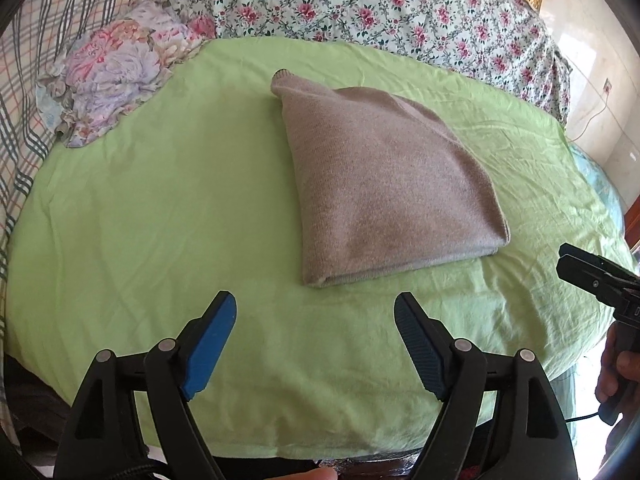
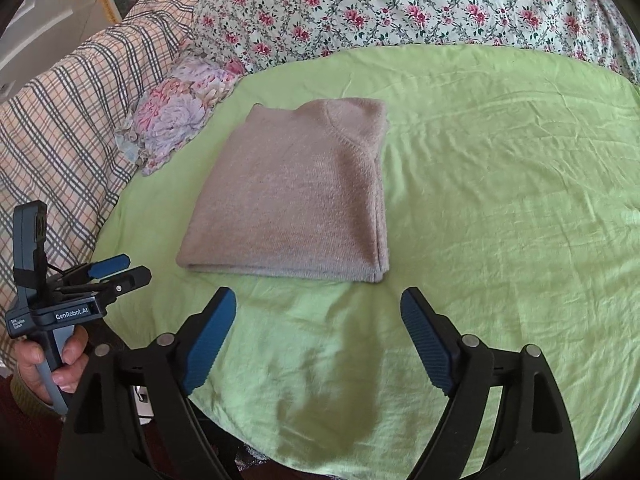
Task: Fold small clothes
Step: 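Open both grippers and pull them back from the folded sweater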
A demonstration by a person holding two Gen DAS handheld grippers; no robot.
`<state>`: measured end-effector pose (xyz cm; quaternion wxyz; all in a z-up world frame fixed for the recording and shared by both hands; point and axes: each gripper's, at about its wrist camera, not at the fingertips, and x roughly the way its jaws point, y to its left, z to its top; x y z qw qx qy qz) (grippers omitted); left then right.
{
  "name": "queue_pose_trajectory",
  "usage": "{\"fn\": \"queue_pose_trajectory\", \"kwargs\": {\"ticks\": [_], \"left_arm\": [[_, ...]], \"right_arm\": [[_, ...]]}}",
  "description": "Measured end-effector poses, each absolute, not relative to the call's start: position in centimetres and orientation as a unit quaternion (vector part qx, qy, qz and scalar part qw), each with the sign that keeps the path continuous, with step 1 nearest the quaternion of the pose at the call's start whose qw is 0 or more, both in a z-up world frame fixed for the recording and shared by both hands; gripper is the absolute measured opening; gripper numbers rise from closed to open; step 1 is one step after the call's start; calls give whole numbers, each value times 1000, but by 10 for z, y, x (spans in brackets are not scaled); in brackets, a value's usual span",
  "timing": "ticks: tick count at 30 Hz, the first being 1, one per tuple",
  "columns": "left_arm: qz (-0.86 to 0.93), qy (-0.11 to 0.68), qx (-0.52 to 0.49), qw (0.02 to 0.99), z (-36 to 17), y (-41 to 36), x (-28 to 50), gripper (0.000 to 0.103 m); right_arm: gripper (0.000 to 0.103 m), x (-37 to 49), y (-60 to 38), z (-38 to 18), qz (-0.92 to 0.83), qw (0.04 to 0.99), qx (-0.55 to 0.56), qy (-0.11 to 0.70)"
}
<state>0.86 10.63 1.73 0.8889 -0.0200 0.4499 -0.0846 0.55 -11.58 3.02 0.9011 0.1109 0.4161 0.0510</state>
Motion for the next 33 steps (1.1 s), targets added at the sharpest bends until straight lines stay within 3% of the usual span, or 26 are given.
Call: {"fn": "queue_pose_trajectory", "kwargs": {"ticks": [9,33], "left_arm": [[-91,453,32,887,13,94,-4,84],[-53,450,53,890,20,97,41,88]], "right_arm": [[87,-5,-113,27,55,901,105,417],[89,42,-89,17,84,895,73,433]]}}
